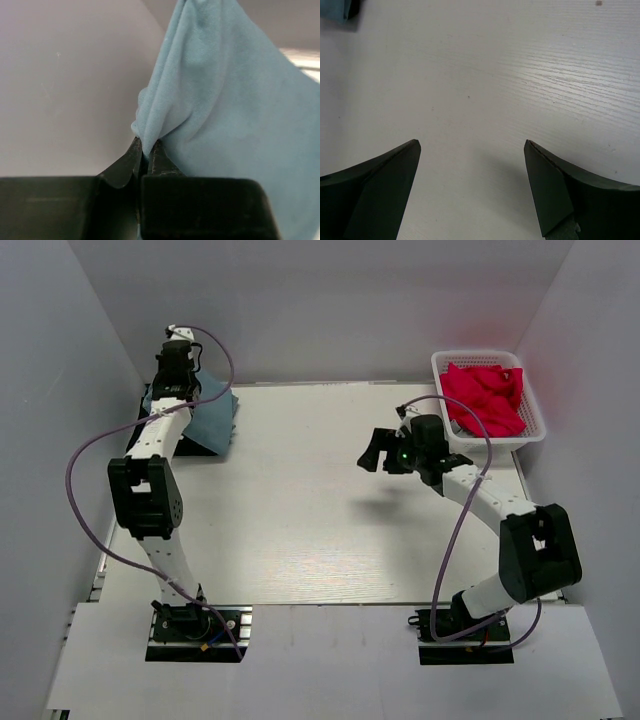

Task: Fold and stack the t-shirts
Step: Put the neatly folded tshirt into the corner of the board with the left arm

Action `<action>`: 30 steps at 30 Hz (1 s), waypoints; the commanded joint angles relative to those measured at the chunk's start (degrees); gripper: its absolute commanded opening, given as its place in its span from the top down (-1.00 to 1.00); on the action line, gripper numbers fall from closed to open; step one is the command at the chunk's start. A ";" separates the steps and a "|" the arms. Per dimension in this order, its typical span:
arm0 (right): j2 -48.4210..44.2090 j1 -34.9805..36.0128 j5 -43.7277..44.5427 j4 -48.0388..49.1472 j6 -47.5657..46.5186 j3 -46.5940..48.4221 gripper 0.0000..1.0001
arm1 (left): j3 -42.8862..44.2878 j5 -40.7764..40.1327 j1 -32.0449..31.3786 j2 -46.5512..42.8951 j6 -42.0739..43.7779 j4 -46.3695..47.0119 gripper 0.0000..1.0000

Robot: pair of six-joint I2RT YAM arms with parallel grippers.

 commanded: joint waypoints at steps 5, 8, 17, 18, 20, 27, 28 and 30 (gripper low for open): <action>3.44 -0.10 -0.72 0.69 -0.62 5.54 -0.80 | 1.30 -2.81 4.32 7.52 4.18 7.57 0.92; 5.03 -0.18 -1.07 -1.23 -0.44 7.65 -0.80 | 3.34 -8.34 5.55 10.96 7.16 8.88 -0.09; 2.49 -0.01 -2.21 -3.71 -1.32 7.58 -0.80 | 11.43 -11.98 6.17 8.88 0.42 3.63 -1.00; 1.79 -0.01 -2.30 -3.44 -1.06 6.53 -0.80 | 11.43 -10.48 5.47 7.56 -2.29 0.49 -1.00; -1.55 -0.19 -1.95 -2.57 -0.45 4.06 -0.80 | 12.65 -5.15 4.24 5.09 -7.30 -4.44 -1.00; -16.99 -0.27 0.67 -0.19 3.33 -9.63 -0.80 | 2.76 30.99 0.56 -10.37 -29.11 -14.15 -1.00; -18.51 -0.19 1.12 -0.10 3.77 -11.92 -0.80 | -3.80 33.28 -0.59 -12.65 -32.52 -11.79 -1.00; -24.80 -0.01 3.06 -0.02 4.13 -15.71 -0.80 | -17.92 35.40 -4.36 -21.87 -35.96 -8.61 -1.00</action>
